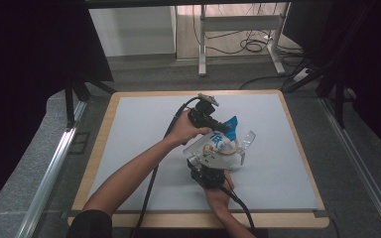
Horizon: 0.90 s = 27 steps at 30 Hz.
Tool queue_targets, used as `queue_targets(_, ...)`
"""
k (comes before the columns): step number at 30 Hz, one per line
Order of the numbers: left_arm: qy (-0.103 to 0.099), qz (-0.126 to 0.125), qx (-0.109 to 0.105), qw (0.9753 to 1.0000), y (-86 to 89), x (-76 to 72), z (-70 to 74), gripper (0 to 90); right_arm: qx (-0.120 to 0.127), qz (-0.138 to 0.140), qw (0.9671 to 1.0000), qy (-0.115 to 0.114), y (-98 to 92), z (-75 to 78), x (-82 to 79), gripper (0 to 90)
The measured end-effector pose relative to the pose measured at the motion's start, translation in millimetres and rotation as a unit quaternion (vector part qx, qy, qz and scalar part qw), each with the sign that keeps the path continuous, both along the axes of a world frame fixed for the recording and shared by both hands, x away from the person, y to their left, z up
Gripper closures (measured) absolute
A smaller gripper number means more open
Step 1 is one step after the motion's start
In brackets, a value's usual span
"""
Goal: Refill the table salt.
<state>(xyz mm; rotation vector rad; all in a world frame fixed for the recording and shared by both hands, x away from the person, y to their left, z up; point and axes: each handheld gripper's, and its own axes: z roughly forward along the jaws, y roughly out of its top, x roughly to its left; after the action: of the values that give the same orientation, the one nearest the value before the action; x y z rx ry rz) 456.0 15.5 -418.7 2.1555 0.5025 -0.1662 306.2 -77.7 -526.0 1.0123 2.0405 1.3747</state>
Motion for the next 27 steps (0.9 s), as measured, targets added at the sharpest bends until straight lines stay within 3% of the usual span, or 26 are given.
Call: queue_targets(27, -0.005, 0.010, -0.019, 0.9998, 15.7, -5.2, -1.5, 89.9, -0.030, 0.001, 0.9988, 0.038, -10.3, -8.1, 2.7, 57.4)
